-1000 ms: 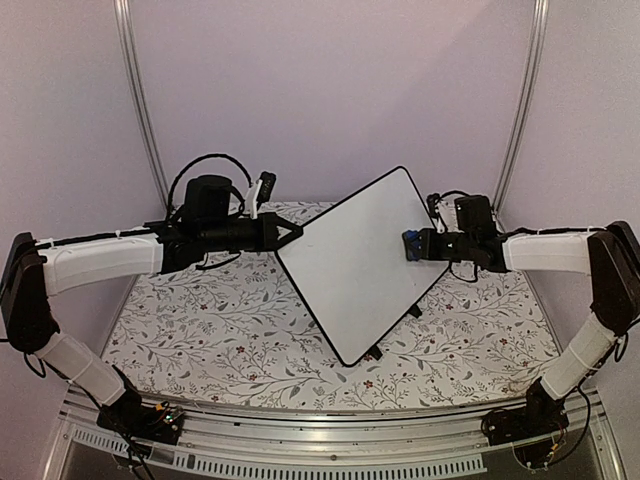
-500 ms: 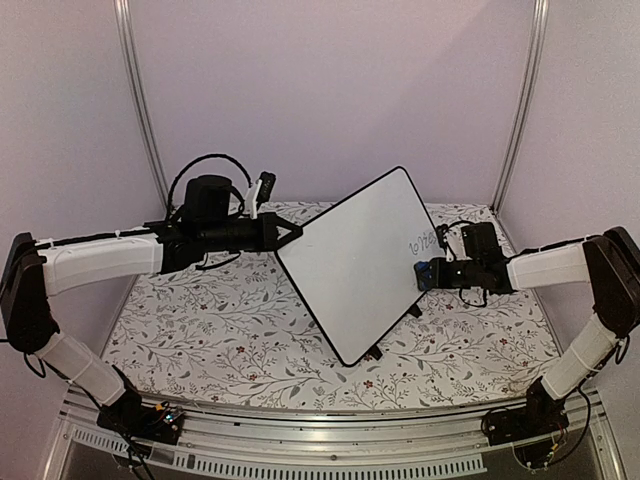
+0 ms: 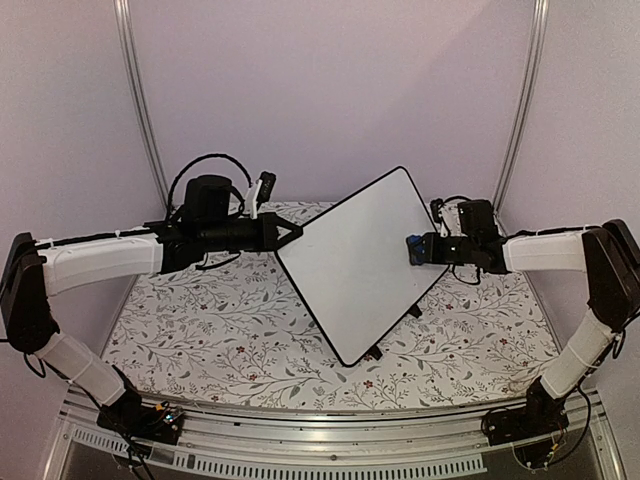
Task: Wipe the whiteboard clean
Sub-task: Erase the whiteboard at the center of the board.
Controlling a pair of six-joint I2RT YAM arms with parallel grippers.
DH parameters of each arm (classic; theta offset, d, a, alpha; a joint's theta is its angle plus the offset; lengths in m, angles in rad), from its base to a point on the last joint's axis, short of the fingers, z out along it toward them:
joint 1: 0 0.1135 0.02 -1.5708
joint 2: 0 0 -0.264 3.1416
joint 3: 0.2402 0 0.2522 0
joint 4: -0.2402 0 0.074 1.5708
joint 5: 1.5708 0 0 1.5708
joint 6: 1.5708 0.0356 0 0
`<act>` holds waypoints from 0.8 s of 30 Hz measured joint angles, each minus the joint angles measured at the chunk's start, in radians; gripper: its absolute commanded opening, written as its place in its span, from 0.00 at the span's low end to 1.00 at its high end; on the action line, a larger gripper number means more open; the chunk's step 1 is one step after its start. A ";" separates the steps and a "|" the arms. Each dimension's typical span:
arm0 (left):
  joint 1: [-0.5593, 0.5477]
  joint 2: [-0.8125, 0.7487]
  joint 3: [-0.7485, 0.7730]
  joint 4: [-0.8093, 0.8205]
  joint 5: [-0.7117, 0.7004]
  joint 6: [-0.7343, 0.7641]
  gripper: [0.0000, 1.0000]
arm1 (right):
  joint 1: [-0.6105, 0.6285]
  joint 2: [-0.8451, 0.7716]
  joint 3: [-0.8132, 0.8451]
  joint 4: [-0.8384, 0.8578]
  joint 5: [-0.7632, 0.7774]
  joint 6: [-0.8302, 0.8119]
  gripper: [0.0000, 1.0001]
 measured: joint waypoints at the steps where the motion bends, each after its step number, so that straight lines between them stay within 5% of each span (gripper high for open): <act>1: 0.000 0.000 0.000 0.000 0.000 0.000 0.00 | 0.000 0.000 -0.008 0.004 0.001 0.000 0.16; 12: 0.000 0.000 0.000 -0.003 -0.004 -0.004 0.00 | -0.025 -0.023 -0.157 0.047 0.004 0.000 0.15; 24: 0.000 0.000 0.000 0.000 0.001 0.001 0.00 | -0.027 0.012 0.013 0.013 0.000 0.007 0.16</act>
